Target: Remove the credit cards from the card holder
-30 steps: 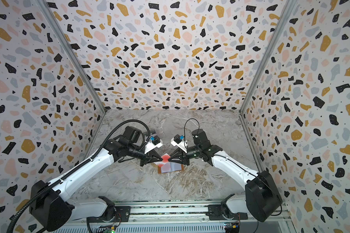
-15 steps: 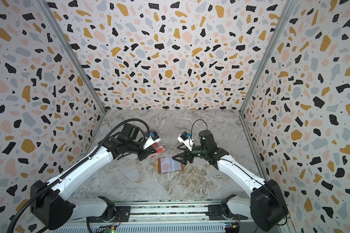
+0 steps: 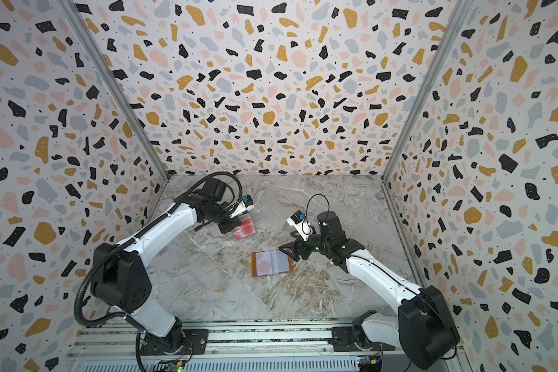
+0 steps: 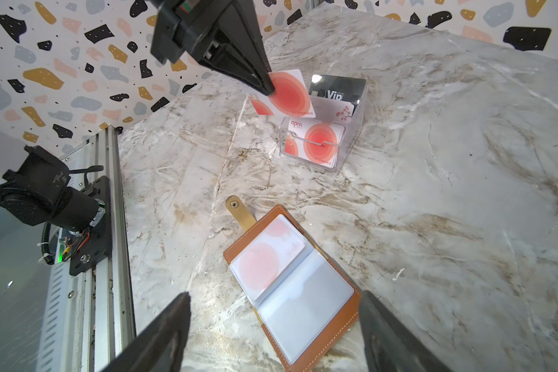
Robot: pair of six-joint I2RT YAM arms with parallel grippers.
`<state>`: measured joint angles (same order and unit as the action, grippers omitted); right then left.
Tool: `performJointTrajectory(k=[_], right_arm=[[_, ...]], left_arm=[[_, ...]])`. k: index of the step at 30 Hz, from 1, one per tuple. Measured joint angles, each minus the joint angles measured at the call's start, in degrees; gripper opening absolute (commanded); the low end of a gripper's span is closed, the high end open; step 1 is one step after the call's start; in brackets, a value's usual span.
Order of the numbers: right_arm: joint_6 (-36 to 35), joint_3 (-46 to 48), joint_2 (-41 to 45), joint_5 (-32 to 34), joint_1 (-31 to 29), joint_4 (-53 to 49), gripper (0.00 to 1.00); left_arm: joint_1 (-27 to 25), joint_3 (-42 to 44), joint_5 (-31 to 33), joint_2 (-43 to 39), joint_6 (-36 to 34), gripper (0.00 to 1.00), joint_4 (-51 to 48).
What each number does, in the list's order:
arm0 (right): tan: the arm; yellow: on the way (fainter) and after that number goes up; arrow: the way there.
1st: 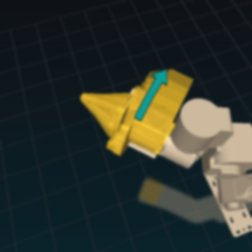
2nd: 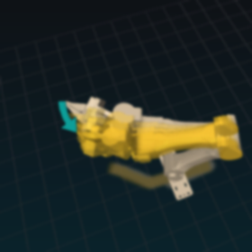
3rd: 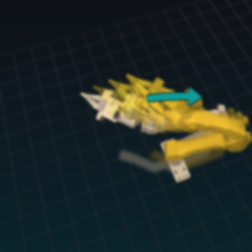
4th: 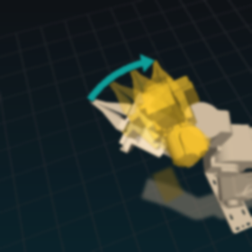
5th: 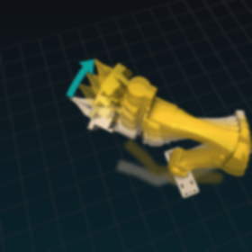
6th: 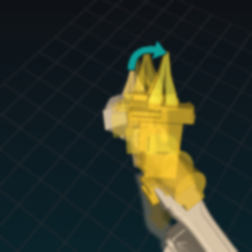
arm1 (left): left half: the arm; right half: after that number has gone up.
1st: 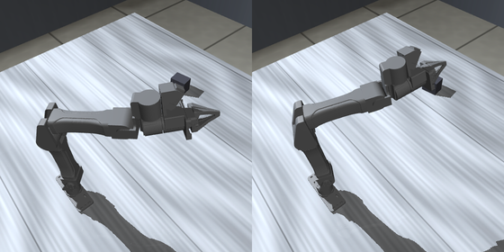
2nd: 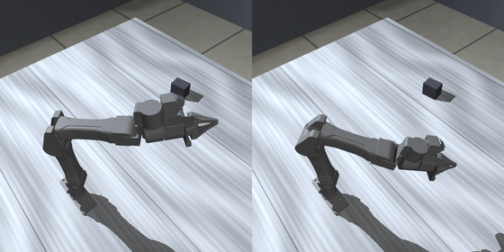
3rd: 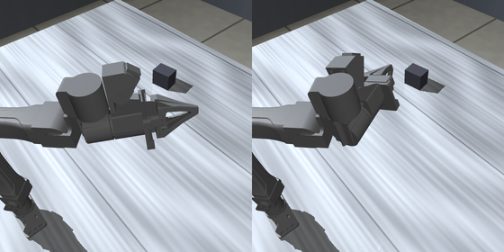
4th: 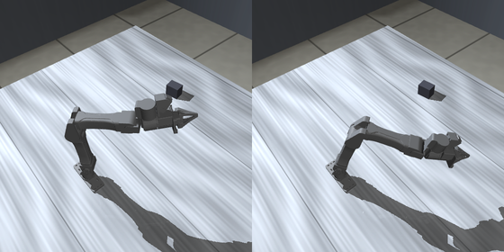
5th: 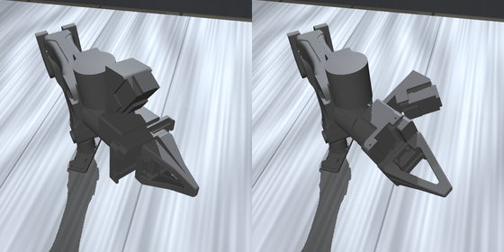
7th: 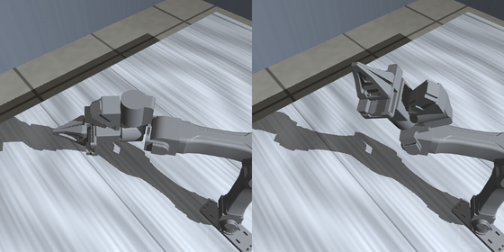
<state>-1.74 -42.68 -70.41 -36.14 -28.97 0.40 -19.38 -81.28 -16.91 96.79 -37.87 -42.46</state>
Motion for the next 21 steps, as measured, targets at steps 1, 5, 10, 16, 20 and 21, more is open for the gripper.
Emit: performJointTrajectory(k=[1, 5, 10, 16, 20, 21], right_arm=[[0.0, 0.1, 0.0, 0.2, 0.0, 0.1, 0.82], [0.2, 0.2, 0.0, 0.9, 0.0, 0.4, 0.82], [0.2, 0.3, 0.0, 1.4, 0.0, 0.5, 0.82], [0.2, 0.4, 0.0, 1.8, 0.0, 0.5, 0.82], [0.2, 0.6, 0.0, 2.0, 0.1, 0.5, 0.82], [0.2, 0.6, 0.0, 2.0, 0.1, 0.5, 0.82]], left_arm=[[0.5, -1.0, -0.1, 1.1, -0.5, 0.00, -0.2], [2.1, -4.4, -1.0, 5.2, -2.3, 0.00, -1.6], [3.0, -9.0, -2.6, 11.1, -4.0, 0.00, -4.2], [3.3, -10.6, -4.9, 15.0, -5.1, 0.00, -5.4], [3.3, -10.6, -5.1, 15.7, -5.9, 0.00, -5.8], [3.3, -10.6, -5.1, 15.8, -6.1, 0.00, -5.9]])
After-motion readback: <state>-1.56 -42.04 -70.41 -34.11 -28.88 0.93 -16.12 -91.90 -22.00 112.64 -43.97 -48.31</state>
